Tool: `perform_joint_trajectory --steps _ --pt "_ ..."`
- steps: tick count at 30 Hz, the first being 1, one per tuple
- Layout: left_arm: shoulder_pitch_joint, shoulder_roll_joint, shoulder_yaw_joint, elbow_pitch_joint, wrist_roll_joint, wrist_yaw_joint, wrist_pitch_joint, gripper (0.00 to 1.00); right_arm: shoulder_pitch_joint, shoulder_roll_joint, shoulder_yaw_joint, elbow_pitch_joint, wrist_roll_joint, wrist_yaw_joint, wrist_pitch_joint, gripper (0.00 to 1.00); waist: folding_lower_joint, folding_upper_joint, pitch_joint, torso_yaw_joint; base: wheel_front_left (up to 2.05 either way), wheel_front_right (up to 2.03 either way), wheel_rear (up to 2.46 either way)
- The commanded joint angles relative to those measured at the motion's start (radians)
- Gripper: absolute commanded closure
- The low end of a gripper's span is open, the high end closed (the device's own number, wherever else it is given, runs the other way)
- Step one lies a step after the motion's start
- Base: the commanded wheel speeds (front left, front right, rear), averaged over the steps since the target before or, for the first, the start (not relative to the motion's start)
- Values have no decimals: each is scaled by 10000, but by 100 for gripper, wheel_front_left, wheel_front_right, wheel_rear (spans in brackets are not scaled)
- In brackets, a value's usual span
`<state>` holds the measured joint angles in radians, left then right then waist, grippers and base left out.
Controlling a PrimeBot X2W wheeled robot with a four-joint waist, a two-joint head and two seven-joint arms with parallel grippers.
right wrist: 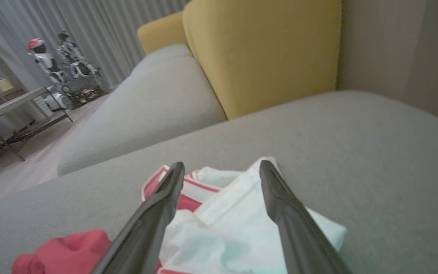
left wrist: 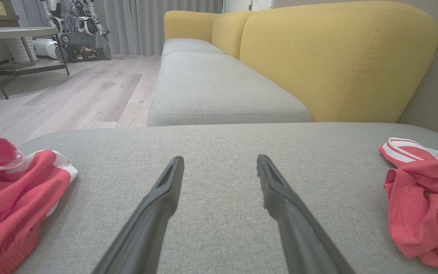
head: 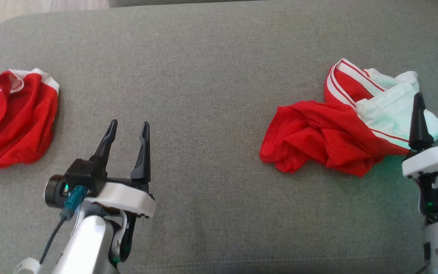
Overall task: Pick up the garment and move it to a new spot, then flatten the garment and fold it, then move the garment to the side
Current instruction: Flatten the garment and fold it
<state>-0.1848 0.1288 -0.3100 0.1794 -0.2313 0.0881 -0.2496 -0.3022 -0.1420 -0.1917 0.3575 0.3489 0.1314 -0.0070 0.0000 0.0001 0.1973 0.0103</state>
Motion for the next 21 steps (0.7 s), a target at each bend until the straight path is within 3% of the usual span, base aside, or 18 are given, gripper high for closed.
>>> perform_joint_trajectory --steps 1,10,21 --pt "-109 238 388 -283 -61 43 -122 0 136 -188 274 -487 -112 -7 -166 0 0 -1 -56 -21 0 0 0" --pt "117 369 370 -373 -109 136 -42 0 1279 120 1525 -3170 -1414 -7 -434 0 0 -1 -406 -33 0 0 0" --pt "515 505 276 -515 -164 240 111 0 2551 498 2312 -4356 -1697 -7 192 0 0 -1 -724 40 0 0 0"
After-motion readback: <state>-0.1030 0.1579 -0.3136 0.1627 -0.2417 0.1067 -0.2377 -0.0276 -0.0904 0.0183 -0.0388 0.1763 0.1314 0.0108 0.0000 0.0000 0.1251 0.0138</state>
